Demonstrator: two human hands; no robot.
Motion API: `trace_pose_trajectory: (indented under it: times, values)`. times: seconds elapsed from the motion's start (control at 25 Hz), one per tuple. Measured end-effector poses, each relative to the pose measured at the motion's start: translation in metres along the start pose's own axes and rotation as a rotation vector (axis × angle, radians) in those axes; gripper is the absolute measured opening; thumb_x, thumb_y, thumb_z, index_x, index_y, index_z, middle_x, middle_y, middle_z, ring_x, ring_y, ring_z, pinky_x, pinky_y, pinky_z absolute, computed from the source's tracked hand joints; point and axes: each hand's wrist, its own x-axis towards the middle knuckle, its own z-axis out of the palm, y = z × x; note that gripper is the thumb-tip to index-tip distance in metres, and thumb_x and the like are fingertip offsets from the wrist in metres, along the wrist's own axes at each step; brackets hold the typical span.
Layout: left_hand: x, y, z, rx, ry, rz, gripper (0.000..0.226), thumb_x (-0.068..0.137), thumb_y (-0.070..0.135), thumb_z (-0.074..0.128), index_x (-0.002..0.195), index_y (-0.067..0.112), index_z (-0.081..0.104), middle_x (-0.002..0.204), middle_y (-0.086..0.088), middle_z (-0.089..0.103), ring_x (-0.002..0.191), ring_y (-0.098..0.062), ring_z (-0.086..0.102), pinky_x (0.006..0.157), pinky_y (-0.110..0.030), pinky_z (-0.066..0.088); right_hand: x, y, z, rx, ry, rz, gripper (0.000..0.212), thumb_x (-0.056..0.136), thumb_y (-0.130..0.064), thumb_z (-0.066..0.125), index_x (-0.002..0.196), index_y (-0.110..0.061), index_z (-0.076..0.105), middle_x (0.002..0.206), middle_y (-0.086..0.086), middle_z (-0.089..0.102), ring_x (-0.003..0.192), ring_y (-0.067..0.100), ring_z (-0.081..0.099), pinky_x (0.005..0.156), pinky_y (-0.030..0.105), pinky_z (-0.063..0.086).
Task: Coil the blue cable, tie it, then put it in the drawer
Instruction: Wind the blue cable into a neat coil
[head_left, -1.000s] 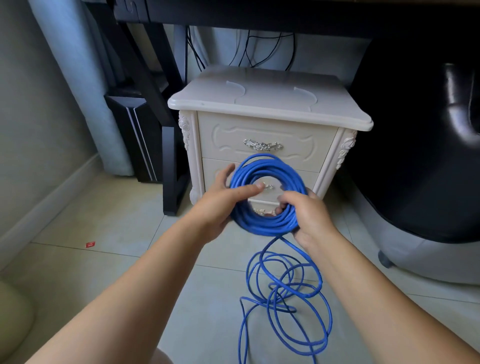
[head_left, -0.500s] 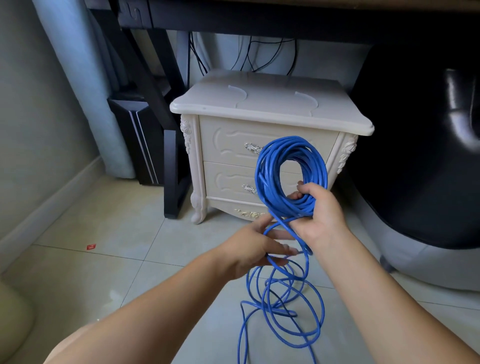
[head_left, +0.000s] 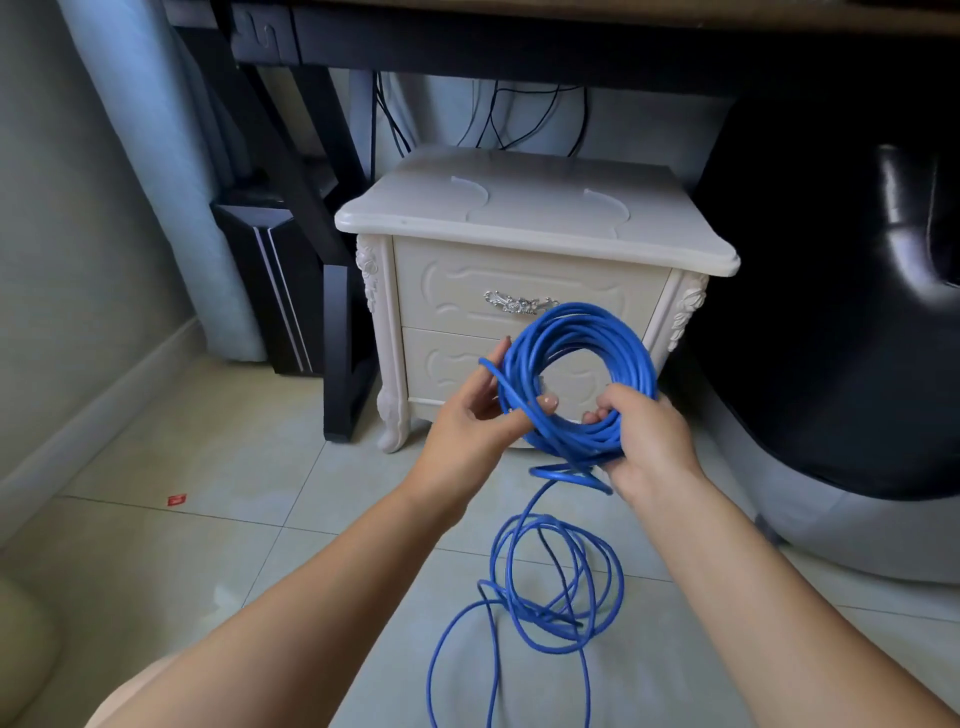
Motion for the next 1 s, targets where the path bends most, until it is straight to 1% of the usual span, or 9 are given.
trace_pose_trajectory:
  times: [0.08, 0.2, 0.28, 0.44, 0.6, 0.68, 0.76, 0.88, 1.0]
  values:
    - [0.003, 0.005, -0.007, 0.003, -0.039, -0.014, 0.078, 0.076, 0.03, 0.079, 0.145, 0.029, 0.044, 0.127, 0.009, 0.066, 0.12, -0.01, 0.059, 0.101, -0.032, 0.047, -0.005, 0.003, 0.003, -0.081, -0.027, -0.028, 0.019, 0.084, 0.008, 0.048, 0.087, -0.01, 0.053, 0.066, 0.007, 0.047, 0.055, 0.018, 0.055, 0.054, 0.029, 0.051]
    - [0.003, 0.011, -0.014, -0.046, -0.104, -0.045, 0.074, 0.084, 0.017, 0.072, 0.149, 0.027, 0.038, 0.133, 0.007, 0.062, 0.117, -0.011, 0.062, 0.102, -0.032, 0.048, -0.001, 0.01, 0.002, -0.069, -0.019, 0.053, 0.017, 0.083, 0.006, 0.051, 0.084, -0.01, 0.05, 0.067, 0.007, 0.047, 0.054, 0.018, 0.055, 0.052, 0.029, 0.051]
    - [0.002, 0.013, -0.016, -0.094, -0.106, -0.068, 0.079, 0.08, 0.014, 0.073, 0.148, 0.032, 0.037, 0.131, 0.008, 0.063, 0.115, -0.009, 0.063, 0.102, -0.032, 0.047, 0.004, 0.012, -0.001, 0.026, 0.004, 0.152, 0.018, 0.081, 0.006, 0.052, 0.087, -0.01, 0.046, 0.068, 0.008, 0.047, 0.053, 0.019, 0.055, 0.052, 0.031, 0.053]
    - [0.0, 0.015, -0.013, -0.123, -0.056, -0.072, 0.08, 0.078, 0.03, 0.078, 0.147, 0.036, 0.038, 0.135, 0.001, 0.059, 0.121, -0.013, 0.06, 0.103, -0.034, 0.047, 0.007, 0.009, -0.007, 0.14, 0.034, 0.204, 0.018, 0.083, 0.006, 0.046, 0.076, -0.01, 0.044, 0.067, 0.006, 0.045, 0.058, 0.019, 0.052, 0.059, 0.035, 0.054]
    - [0.003, 0.017, -0.009, -0.109, -0.089, -0.153, 0.08, 0.075, 0.045, 0.074, 0.143, 0.025, 0.038, 0.13, 0.006, 0.063, 0.115, -0.011, 0.062, 0.099, -0.031, 0.049, -0.005, 0.011, -0.003, -0.089, 0.051, -0.037, 0.02, 0.085, 0.005, 0.048, 0.094, -0.012, 0.052, 0.066, 0.006, 0.049, 0.057, 0.017, 0.058, 0.058, 0.032, 0.05]
    - [0.008, 0.021, -0.013, -0.076, -0.112, -0.19, 0.059, 0.073, 0.042, 0.075, 0.123, 0.015, 0.058, 0.105, 0.005, 0.069, 0.102, -0.013, 0.062, 0.099, -0.038, 0.047, -0.011, 0.015, 0.001, -0.233, -0.035, -0.154, 0.023, 0.085, 0.003, 0.05, 0.094, -0.018, 0.055, 0.06, 0.003, 0.051, 0.05, 0.014, 0.057, 0.053, 0.031, 0.048]
    - [0.011, 0.029, -0.023, -0.073, -0.108, -0.227, 0.035, 0.072, 0.029, 0.081, 0.1, 0.014, 0.068, 0.087, 0.001, 0.066, 0.092, -0.018, 0.06, 0.088, -0.038, 0.049, -0.016, 0.016, 0.002, -0.398, -0.157, -0.216, 0.025, 0.084, 0.0, 0.053, 0.093, -0.022, 0.057, 0.054, 0.001, 0.055, 0.049, 0.015, 0.058, 0.054, 0.035, 0.051]
    - [0.011, 0.032, -0.038, 0.023, -0.163, -0.301, 0.043, 0.065, 0.014, 0.084, 0.103, 0.006, 0.067, 0.09, -0.006, 0.069, 0.089, -0.019, 0.066, 0.075, -0.035, 0.058, -0.02, 0.013, -0.001, -0.593, -0.328, -0.228, 0.028, 0.083, 0.001, 0.052, 0.093, -0.024, 0.059, 0.052, 0.003, 0.056, 0.05, 0.017, 0.06, 0.058, 0.035, 0.051]
    - [0.011, 0.023, -0.039, 0.15, -0.078, -0.288, 0.033, 0.069, 0.007, 0.076, 0.099, 0.004, 0.064, 0.077, -0.008, 0.067, 0.075, -0.023, 0.065, 0.078, -0.045, 0.057, -0.021, 0.013, -0.004, -0.662, -0.395, -0.129, 0.027, 0.085, -0.001, 0.055, 0.105, -0.019, 0.058, 0.058, 0.008, 0.06, 0.052, 0.018, 0.064, 0.057, 0.033, 0.053]
